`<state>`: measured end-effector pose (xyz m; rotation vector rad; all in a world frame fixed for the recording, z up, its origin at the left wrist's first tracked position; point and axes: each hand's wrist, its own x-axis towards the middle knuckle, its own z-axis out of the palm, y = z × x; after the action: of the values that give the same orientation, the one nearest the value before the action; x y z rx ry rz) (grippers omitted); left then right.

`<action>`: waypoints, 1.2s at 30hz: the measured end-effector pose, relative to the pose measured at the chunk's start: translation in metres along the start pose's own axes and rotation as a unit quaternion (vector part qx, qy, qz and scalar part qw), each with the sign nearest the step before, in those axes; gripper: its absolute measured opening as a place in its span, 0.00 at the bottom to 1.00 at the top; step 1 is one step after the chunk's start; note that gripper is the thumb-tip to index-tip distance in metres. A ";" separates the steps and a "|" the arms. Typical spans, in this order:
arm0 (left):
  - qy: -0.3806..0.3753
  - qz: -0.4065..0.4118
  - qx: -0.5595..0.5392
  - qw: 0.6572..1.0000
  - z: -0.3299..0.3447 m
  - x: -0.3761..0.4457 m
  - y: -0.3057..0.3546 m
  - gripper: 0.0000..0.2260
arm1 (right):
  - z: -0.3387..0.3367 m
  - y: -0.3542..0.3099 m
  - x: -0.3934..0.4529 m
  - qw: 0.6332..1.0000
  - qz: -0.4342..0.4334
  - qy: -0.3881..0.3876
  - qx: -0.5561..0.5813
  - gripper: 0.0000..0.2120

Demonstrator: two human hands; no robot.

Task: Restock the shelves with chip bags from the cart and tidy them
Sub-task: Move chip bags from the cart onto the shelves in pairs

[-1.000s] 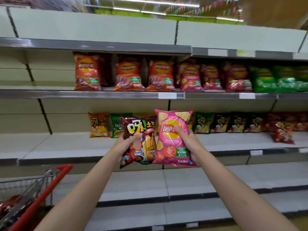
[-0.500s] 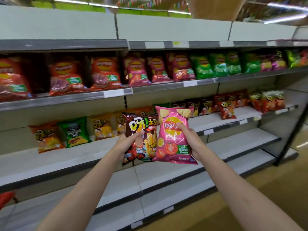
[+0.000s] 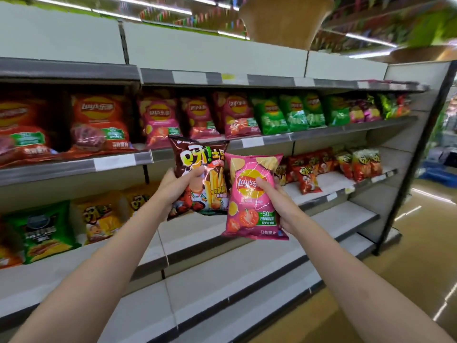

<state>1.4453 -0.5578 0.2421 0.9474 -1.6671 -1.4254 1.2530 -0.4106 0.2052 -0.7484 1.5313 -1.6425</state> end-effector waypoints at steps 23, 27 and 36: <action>0.099 0.004 0.040 0.994 -0.075 0.151 0.055 0.56 | 0.105 -0.146 0.295 0.990 -0.083 -0.026 -0.107 0.35; 0.085 0.019 0.037 0.995 -0.066 0.156 0.055 0.55 | 0.113 -0.133 0.304 0.981 -0.093 -0.046 -0.161 0.33; 0.099 0.016 0.015 0.995 -0.015 0.152 0.061 0.35 | 0.088 -0.135 0.291 0.967 -0.184 -0.002 -0.177 0.34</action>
<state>1.3853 -0.6922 0.3146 1.0403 -1.5530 -1.2449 1.1496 -0.7030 0.3263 -1.2919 1.7881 -1.6366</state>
